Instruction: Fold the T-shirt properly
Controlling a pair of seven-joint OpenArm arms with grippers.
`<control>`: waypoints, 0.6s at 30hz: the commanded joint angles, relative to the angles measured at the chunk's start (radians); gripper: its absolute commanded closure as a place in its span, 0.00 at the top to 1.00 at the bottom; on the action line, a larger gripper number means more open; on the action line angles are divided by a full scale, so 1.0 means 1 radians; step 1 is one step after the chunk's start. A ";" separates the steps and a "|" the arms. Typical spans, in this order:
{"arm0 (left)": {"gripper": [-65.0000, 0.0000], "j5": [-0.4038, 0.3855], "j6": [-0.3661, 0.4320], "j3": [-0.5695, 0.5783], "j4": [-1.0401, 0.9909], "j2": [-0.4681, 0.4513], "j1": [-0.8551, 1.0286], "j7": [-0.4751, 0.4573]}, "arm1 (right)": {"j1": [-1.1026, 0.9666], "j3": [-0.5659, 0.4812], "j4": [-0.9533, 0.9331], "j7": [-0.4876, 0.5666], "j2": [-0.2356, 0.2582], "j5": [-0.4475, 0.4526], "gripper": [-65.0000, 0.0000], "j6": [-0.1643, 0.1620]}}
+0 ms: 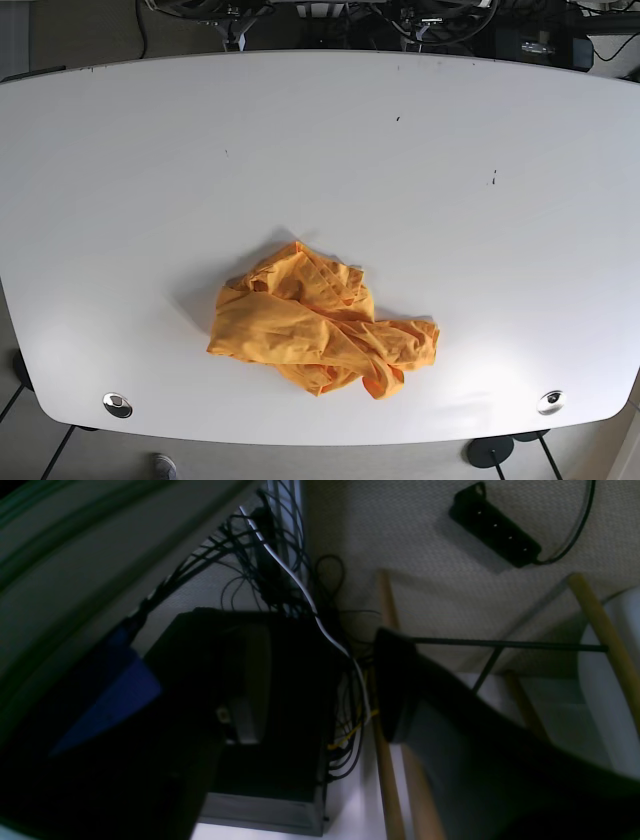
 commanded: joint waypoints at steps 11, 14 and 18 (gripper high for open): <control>0.06 0.005 0.006 -0.004 -0.001 -0.001 -0.012 0.003 | -0.002 0.004 0.003 0.021 0.003 0.000 0.42 0.001; 0.09 0.002 0.007 -0.001 0.000 -0.004 -0.011 -0.001 | -0.006 0.002 0.003 0.036 0.003 0.001 0.46 0.000; 0.10 0.003 0.010 -0.005 0.002 -0.003 -0.006 -0.008 | -0.009 0.003 -0.001 0.049 0.003 -0.001 0.47 -0.002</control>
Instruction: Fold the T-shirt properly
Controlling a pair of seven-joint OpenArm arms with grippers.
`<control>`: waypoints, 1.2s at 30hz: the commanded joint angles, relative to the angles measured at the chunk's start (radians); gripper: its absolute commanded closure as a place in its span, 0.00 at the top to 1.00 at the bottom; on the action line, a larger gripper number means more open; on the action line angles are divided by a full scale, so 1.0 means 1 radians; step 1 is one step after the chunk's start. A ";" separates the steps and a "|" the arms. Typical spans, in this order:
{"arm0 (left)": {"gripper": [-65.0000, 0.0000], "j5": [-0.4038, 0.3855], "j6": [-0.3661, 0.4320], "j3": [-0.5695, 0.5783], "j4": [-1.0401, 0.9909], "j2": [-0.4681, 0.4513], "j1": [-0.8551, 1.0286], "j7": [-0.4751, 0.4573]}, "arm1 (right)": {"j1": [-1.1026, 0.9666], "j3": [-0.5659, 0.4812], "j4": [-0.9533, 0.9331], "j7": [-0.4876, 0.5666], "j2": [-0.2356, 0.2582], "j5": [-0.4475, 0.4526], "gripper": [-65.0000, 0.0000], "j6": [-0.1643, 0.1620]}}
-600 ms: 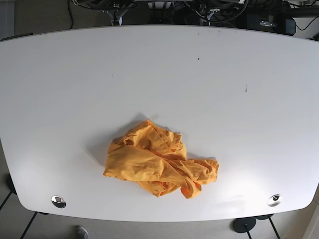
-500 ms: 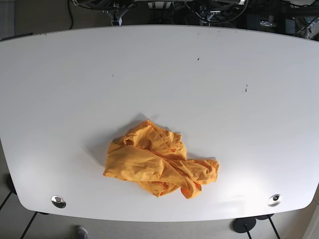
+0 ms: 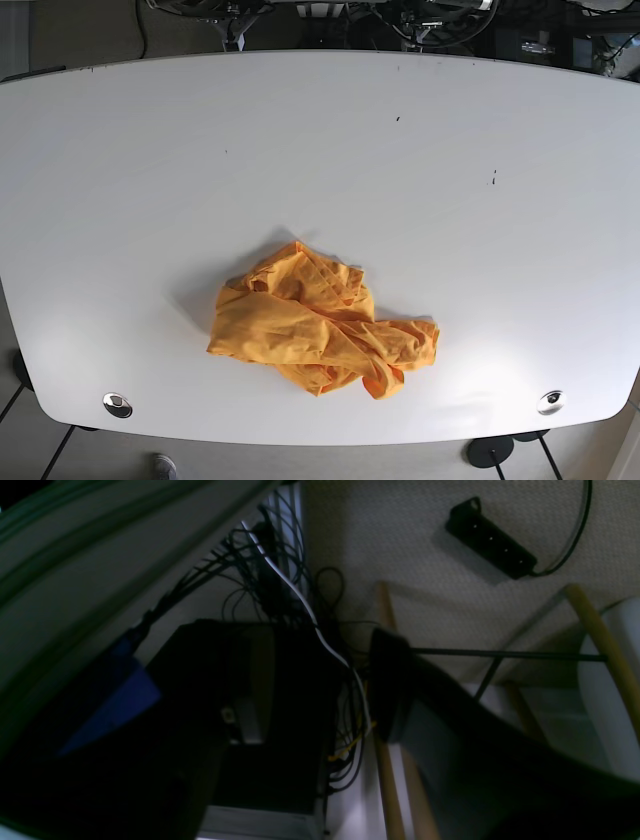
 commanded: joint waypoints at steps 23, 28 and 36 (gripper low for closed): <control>0.11 0.013 0.008 0.003 0.020 -0.001 0.012 0.031 | -0.012 0.006 0.014 0.016 0.004 0.000 0.38 0.004; 0.11 0.013 0.011 0.001 0.020 0.000 0.010 0.029 | -0.027 0.005 0.024 0.019 0.006 0.004 0.49 0.004; 0.09 0.013 0.009 0.005 0.024 -0.001 0.016 0.023 | -0.030 0.007 0.031 0.023 0.005 0.005 0.11 0.003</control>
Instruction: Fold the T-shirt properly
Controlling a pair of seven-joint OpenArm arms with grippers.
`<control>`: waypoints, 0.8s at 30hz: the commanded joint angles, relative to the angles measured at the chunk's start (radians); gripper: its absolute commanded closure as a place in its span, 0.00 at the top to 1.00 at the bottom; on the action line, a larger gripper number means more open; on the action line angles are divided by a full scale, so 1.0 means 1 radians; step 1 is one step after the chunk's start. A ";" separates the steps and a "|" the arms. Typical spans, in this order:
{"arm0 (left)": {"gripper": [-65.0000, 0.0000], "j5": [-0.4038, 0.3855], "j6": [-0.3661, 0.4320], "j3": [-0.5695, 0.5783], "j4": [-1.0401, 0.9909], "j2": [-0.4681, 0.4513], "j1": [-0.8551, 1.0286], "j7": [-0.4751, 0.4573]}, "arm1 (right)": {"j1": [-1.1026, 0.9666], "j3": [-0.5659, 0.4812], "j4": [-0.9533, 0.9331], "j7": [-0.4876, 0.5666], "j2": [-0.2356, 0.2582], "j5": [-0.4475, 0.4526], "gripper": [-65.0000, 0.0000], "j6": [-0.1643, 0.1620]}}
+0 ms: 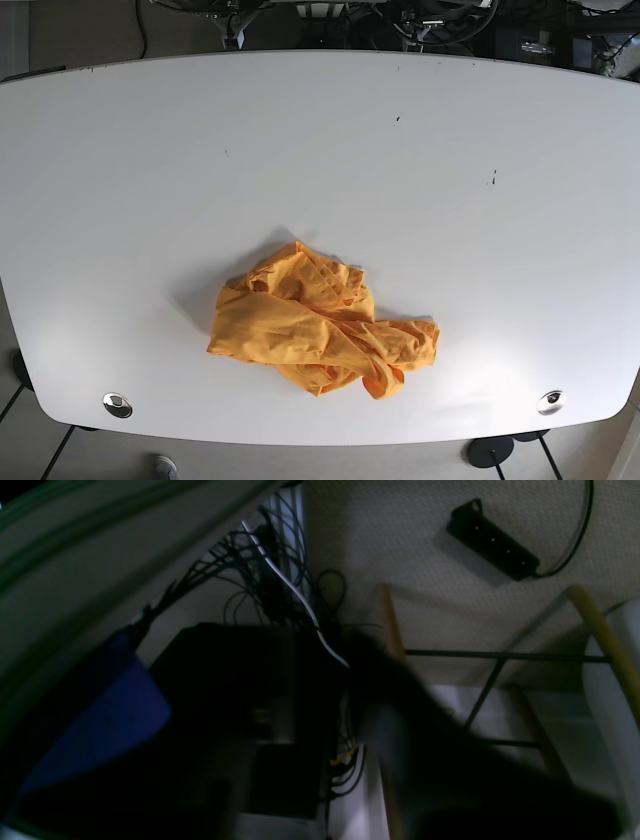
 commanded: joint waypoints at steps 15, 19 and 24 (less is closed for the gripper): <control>0.09 -0.005 0.004 -0.003 0.023 -0.009 0.024 -0.024 | -0.006 -0.004 0.075 0.036 0.002 0.000 0.16 -0.006; 0.09 -0.006 0.004 -0.003 0.024 -0.011 0.026 -0.025 | -0.006 -0.004 0.078 0.041 0.005 0.000 0.16 -0.006; 0.09 -0.003 0.007 -0.004 0.259 -0.014 0.145 -0.022 | -0.056 -0.003 0.147 0.080 0.019 0.006 0.27 -0.009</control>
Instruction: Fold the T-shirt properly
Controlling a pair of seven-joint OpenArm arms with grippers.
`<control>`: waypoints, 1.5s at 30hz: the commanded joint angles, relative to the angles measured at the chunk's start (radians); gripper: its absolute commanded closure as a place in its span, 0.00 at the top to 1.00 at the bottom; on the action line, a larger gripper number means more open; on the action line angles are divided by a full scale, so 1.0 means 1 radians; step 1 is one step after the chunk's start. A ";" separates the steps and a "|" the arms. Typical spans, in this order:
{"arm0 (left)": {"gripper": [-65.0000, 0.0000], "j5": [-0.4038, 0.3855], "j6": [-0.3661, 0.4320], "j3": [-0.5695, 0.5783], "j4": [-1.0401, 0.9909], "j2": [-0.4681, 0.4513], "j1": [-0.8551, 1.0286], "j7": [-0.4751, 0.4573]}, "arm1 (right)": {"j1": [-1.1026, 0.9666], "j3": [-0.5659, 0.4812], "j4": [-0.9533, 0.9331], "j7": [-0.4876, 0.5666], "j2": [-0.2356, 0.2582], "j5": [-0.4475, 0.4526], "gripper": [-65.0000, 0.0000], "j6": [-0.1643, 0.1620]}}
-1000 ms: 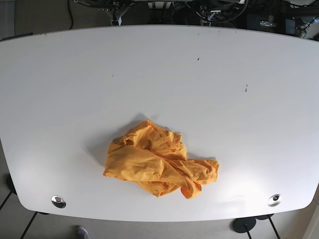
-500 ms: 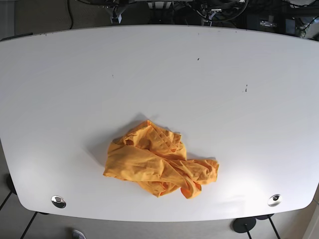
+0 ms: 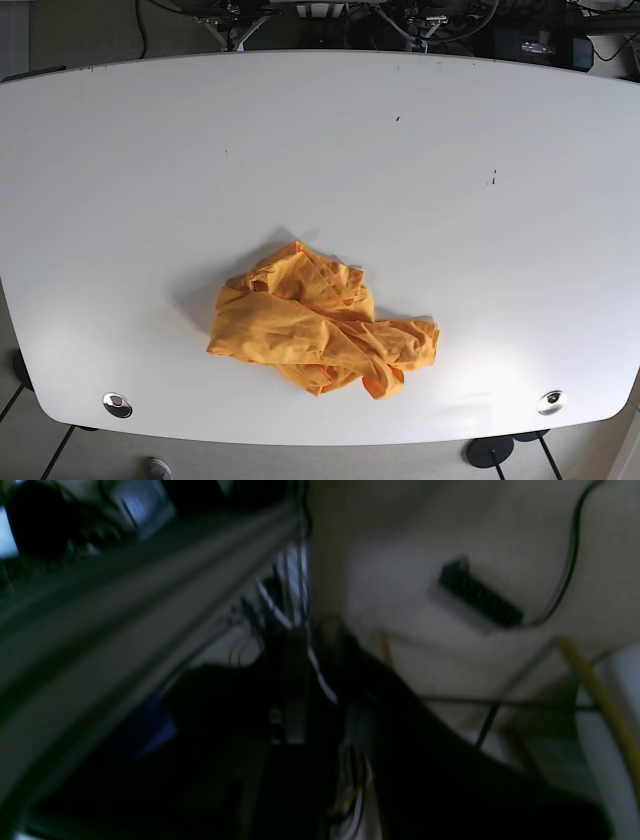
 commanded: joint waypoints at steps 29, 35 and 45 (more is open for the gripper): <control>0.34 0.000 0.003 -0.007 1.144 -0.058 0.803 0.006 | -0.733 0.006 0.954 -0.016 0.149 0.009 0.72 0.002; 0.33 0.004 0.002 -0.094 1.399 -0.058 0.981 0.006 | -0.876 0.058 1.175 -0.016 0.193 0.010 0.72 0.002; 0.34 -0.003 0.000 -0.183 1.719 -0.050 1.192 0.006 | -1.109 0.163 1.591 -0.016 0.224 0.009 0.72 0.005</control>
